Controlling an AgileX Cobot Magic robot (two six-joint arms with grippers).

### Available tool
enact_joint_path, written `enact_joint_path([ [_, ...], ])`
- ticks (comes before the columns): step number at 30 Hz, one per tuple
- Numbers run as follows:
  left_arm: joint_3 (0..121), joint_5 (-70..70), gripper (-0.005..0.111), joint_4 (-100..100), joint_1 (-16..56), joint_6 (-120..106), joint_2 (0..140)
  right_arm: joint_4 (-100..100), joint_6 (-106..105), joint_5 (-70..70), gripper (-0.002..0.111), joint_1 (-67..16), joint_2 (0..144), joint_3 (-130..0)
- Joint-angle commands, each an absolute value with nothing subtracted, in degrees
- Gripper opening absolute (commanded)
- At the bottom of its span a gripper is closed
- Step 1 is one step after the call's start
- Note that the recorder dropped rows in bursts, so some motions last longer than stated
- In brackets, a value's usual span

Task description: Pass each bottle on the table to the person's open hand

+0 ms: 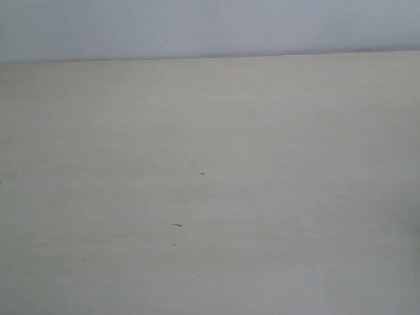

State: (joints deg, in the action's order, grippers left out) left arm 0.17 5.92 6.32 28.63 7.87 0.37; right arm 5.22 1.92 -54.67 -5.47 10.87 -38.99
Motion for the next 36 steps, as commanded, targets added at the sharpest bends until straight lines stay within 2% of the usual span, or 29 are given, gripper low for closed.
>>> enact_joint_path([
  [1,0.0,5.52,0.0,6.12,28.5,7.74,0.0,4.19,1.62,-46.72,0.0,-6.03,10.2,-36.01],
  [5,0.0,5.52,0.0,6.12,28.5,7.74,0.0,3.76,1.18,-31.92,0.0,-6.03,6.37,-28.0],
  [9,0.0,5.52,0.0,6.12,28.5,7.74,0.0,3.76,1.18,-25.4,0.0,-6.03,0.06,-19.62],
  [19,0.0,5.66,0.0,6.12,28.49,7.74,0.0,-2.25,-0.39,-10.25,0.0,-5.24,0.0,-5.29],
  [25,0.0,5.78,0.0,6.12,28.49,7.74,0.0,-1.84,0.0,-6.67,0.0,-3.71,0.0,-0.25],
  [36,0.0,5.78,0.0,6.12,28.49,7.74,0.0,-6.68,0.0,-2.88,0.0,-3.71,0.0,0.0],
])
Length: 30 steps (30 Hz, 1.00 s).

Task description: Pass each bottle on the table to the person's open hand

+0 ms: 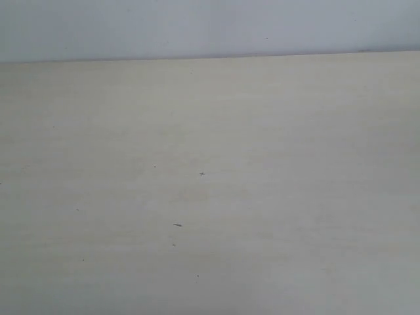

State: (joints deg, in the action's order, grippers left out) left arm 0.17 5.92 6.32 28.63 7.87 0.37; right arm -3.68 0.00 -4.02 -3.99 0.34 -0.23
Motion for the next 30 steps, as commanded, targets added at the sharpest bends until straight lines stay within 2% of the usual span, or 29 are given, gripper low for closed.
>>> enact_joint_path([
  [1,0.0,5.78,0.0,6.12,28.49,7.74,0.0,-6.68,0.0,-2.88,0.0,-3.71,0.0,0.0],
  [10,0.0,5.78,0.0,6.12,28.49,7.74,0.0,-3.36,0.72,-4.63,0.0,-2.96,0.0,0.0],
  [15,0.0,5.89,0.0,6.12,28.49,7.74,0.0,-0.37,0.72,-4.68,0.0,13.36,0.0,0.0],
  [18,0.0,5.89,0.0,6.12,28.49,7.74,0.0,0.0,0.72,-4.85,0.0,18.18,0.0,0.0],
  [30,0.0,5.89,0.0,6.12,28.49,7.74,0.0,1.17,4.34,-4.74,0.0,18.69,0.0,0.0],
])
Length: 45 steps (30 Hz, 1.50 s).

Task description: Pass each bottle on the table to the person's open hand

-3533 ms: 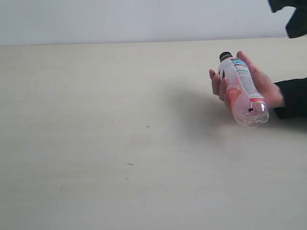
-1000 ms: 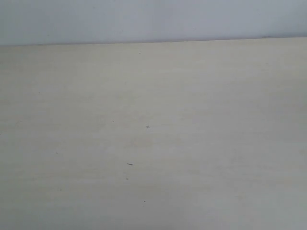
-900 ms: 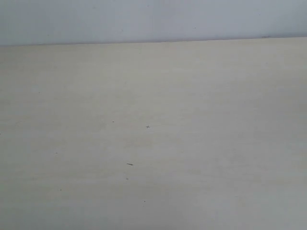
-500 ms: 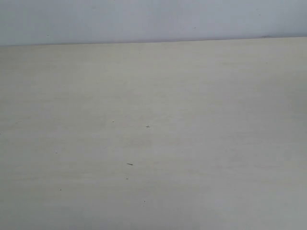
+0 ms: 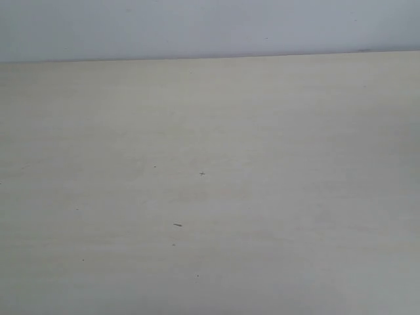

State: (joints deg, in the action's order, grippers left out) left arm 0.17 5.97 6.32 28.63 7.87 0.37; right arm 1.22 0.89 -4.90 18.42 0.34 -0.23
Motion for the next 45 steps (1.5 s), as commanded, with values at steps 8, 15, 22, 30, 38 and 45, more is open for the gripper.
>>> enact_joint_path([
  [8,0.0,5.89,0.0,6.12,28.49,7.74,0.0,-2.19,4.37,-4.63,0.0,18.69,0.0,0.0],
  [15,0.0,5.89,0.0,6.12,28.49,7.74,0.0,-1.43,7.91,-4.26,0.0,18.69,0.0,0.0],
  [22,0.0,5.89,0.0,6.12,28.49,7.74,0.0,-1.82,6.19,-3.9,0.0,17.93,0.0,0.0],
  [30,0.0,5.89,0.0,6.12,28.49,7.74,0.0,-1.82,5.26,-5.29,0.0,17.64,0.0,0.0],
  [38,0.0,5.89,0.0,6.12,28.49,7.74,0.0,-1.82,5.26,-5.39,0.0,17.64,0.0,0.0],
  [45,0.0,5.89,0.0,6.12,28.49,7.74,0.0,-1.82,5.26,-5.39,0.0,17.64,0.0,0.0],
])
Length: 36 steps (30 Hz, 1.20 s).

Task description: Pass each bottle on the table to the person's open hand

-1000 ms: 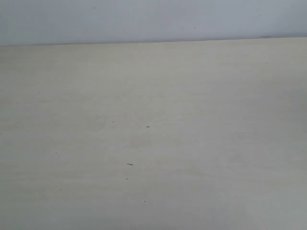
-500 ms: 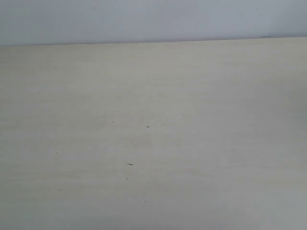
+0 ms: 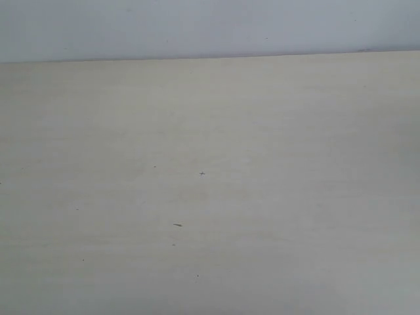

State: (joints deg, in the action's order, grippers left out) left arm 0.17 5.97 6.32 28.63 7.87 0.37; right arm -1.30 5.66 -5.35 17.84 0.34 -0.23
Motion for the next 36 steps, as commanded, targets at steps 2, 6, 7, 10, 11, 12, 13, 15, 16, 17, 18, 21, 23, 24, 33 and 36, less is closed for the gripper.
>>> enact_joint_path([
  [2,0.0,5.99,0.0,6.12,28.49,7.74,0.0,-1.82,5.26,-5.39,0.0,17.64,0.0,0.0],
  [6,0.0,5.84,0.0,4.72,22.96,1.63,0.0,-1.82,5.26,-5.5,0.0,17.64,0.0,0.0],
  [7,0.0,5.44,0.0,4.72,20.55,1.62,0.0,-1.82,5.26,-5.5,0.0,17.64,0.0,0.0],
  [10,0.0,5.16,0.0,4.72,12.74,1.62,0.0,-1.82,5.26,-5.5,0.0,17.64,0.0,0.0],
  [11,0.0,5.16,0.0,4.72,9.88,1.8,0.0,-1.82,5.26,-5.5,0.0,17.64,0.0,0.0],
  [12,0.0,5.16,0.0,5.06,7.18,2.23,0.0,-1.82,5.26,-5.5,0.0,17.64,0.0,0.0],
  [13,0.0,5.16,0.0,5.21,4.77,3.15,0.0,-1.82,5.26,-5.5,0.0,17.64,0.0,0.0],
  [15,0.0,5.97,0.0,5.21,1.68,4.6,0.0,-1.82,5.26,-5.5,0.0,17.64,0.0,0.0],
  [16,0.0,6.7,0.0,5.21,0.8,4.73,0.0,-1.82,5.26,-5.5,0.0,17.64,0.0,0.0],
  [17,0.0,7.39,0.0,5.21,0.58,4.73,0.0,-1.82,5.26,-5.5,0.0,17.64,0.0,0.0],
  [18,0.0,7.92,0.0,5.21,0.47,4.73,0.0,-1.82,5.26,-5.5,0.0,17.64,0.0,0.0],
  [21,0.0,8.15,0.0,5.21,0.69,4.73,0.0,-1.82,5.26,-5.5,0.0,17.64,0.0,0.0],
  [23,0.0,8.15,0.0,5.21,0.69,4.73,0.0,-1.82,5.26,-5.5,0.0,17.64,0.0,0.0],
  [24,0.0,8.15,0.0,5.21,0.69,4.73,0.0,-1.82,5.26,-5.5,0.0,17.64,0.0,0.0],
  [33,0.0,8.42,0.0,5.21,0.69,4.94,0.0,-1.82,5.68,-5.5,0.0,17.64,0.0,0.0],
  [36,0.0,8.45,0.0,5.21,0.69,4.77,0.0,-1.82,5.68,-5.5,0.0,17.64,0.0,0.0],
])
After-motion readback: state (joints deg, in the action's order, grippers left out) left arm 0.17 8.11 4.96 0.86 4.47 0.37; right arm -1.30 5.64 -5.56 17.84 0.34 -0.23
